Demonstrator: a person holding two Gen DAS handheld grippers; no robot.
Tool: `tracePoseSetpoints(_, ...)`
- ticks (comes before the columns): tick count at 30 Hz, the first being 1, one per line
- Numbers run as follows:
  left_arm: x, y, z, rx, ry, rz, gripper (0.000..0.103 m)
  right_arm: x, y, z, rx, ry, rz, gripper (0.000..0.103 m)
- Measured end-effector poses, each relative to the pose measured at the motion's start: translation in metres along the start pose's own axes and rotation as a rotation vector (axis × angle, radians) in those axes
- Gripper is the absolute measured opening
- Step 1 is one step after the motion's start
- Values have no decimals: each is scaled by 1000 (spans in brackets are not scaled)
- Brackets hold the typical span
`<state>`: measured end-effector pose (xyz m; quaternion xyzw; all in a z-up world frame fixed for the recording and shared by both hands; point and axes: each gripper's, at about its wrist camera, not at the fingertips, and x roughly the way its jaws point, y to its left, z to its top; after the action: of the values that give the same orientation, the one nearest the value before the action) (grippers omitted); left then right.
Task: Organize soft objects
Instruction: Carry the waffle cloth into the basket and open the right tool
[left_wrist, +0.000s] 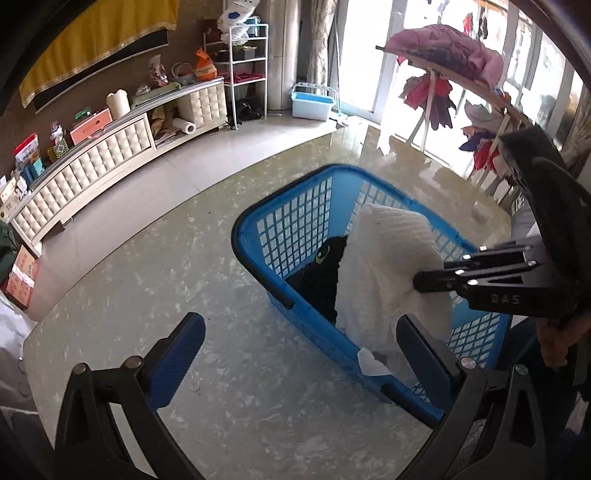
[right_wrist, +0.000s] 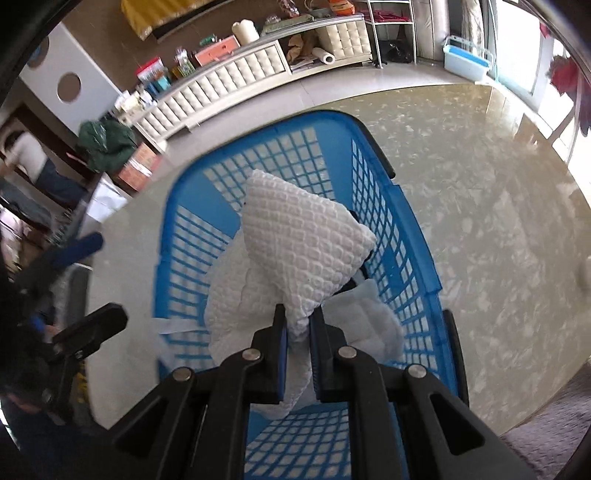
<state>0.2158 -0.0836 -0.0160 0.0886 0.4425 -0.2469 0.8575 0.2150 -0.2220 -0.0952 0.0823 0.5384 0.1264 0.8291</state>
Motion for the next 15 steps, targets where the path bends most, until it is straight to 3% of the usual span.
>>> tracePoseSetpoints(6,9,-3,-4,34,34,9,103,19,25,3,-53,22,-109,11)
tracePoseSetpoints(11,4,-3,-4,38,31,-32,103,30,37,-2,-54,36,-158,15)
tracePoseSetpoints(14,-2,-5,-6,62,13,-27,103,23,43,-1,-48,13,-181,29)
tracePoseSetpoints(15,-3,-5,-7,68,15,-39,103,19,45,-4,-49,1,-196,41)
